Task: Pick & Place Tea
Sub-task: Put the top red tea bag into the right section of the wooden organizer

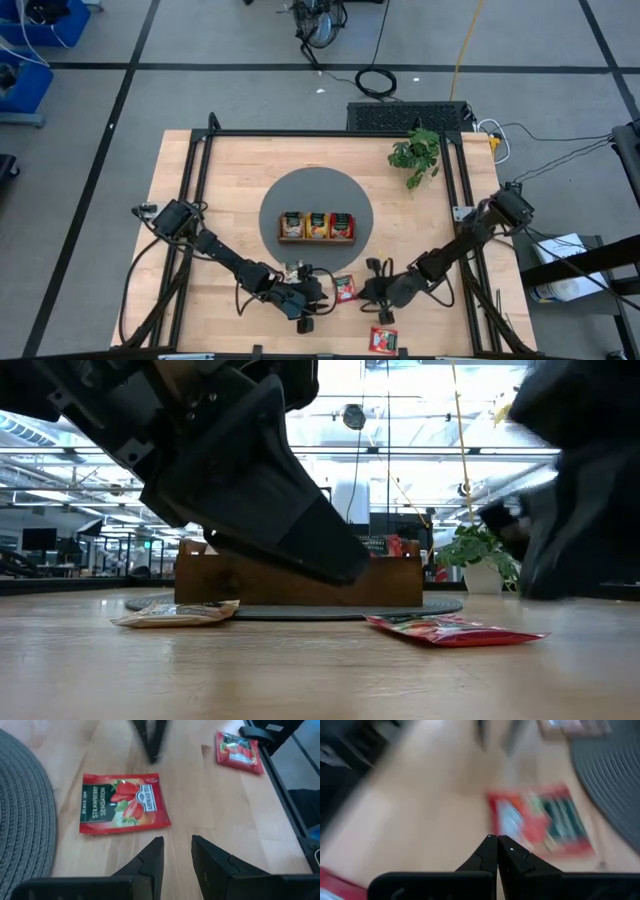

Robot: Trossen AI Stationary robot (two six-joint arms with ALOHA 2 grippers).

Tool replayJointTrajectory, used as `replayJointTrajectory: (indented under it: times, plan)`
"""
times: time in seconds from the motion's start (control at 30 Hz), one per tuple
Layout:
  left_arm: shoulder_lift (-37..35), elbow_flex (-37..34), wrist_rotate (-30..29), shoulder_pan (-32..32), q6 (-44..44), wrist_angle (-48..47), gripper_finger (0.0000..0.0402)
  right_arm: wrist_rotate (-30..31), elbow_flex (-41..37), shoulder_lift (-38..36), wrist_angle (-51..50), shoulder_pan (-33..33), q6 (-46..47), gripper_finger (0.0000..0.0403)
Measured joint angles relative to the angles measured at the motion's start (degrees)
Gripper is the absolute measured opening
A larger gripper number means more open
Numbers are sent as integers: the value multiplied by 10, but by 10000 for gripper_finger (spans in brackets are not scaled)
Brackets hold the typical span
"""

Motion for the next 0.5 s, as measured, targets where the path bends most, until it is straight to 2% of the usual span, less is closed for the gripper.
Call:
replayJointTrajectory:
  times: [0.13, 0.33, 0.5]
  plan:
    - [0, 0, 0, 0, 0, -1, 102, 0, 0, 0, -67, -10, 53, 0]
    - [0, 0, 0, 1, -6, 0, 102, -13, 0, 28, -4, -16, 49, 0]
    - [0, 0, 6, 0, 0, 0, 102, -29, 0, 41, 9, -23, 61, 0]
